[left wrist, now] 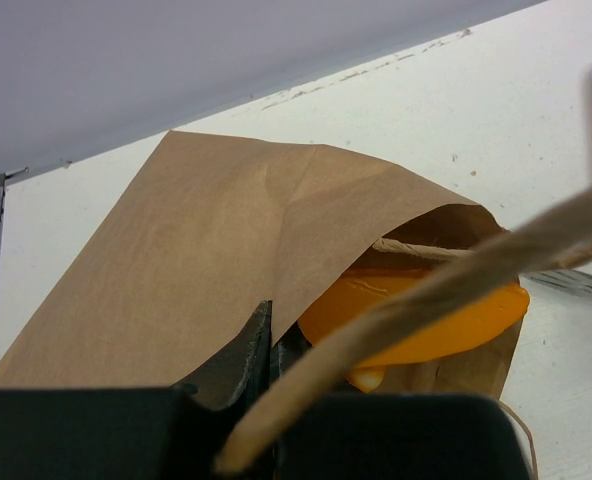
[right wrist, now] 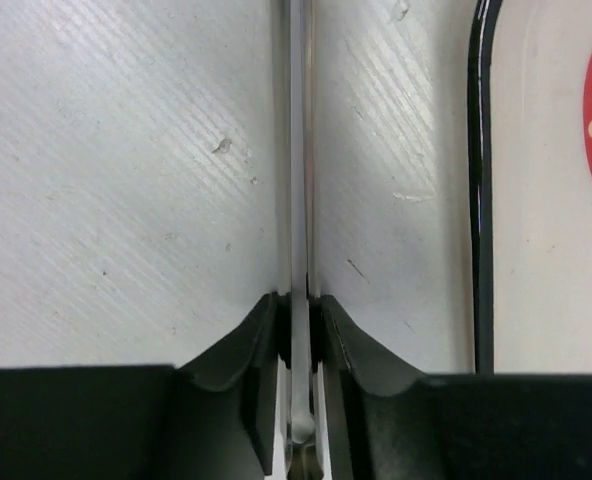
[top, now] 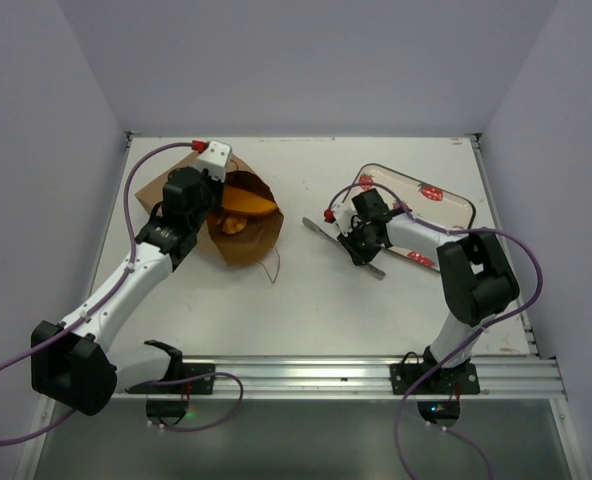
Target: Take the fake bread out of the paper bag
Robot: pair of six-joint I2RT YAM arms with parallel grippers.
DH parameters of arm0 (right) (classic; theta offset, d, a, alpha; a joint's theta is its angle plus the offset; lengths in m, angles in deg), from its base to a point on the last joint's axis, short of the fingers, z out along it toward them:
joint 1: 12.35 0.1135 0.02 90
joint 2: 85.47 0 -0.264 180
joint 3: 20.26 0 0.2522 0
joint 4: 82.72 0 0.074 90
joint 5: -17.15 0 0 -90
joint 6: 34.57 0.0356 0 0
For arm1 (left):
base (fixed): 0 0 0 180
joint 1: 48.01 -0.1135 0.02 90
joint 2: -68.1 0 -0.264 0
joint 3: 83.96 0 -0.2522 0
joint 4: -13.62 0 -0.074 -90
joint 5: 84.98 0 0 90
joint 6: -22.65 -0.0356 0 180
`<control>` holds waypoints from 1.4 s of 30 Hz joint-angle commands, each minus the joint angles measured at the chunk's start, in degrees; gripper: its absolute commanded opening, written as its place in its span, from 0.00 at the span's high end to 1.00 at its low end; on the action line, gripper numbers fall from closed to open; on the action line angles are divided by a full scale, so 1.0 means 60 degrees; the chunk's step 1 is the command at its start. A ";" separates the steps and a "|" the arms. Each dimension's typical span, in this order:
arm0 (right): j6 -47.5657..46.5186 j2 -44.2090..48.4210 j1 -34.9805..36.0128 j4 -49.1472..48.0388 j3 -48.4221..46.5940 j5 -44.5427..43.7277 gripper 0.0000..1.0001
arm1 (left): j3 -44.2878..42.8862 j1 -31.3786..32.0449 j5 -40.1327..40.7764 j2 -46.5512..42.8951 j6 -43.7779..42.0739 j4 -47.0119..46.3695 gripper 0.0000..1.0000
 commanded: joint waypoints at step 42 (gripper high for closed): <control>-0.2399 0.3685 0.2465 0.3615 -0.2947 0.0127 0.68 | -0.0672 -0.0072 -0.0447 -0.0626 0.0752 0.0619 1.00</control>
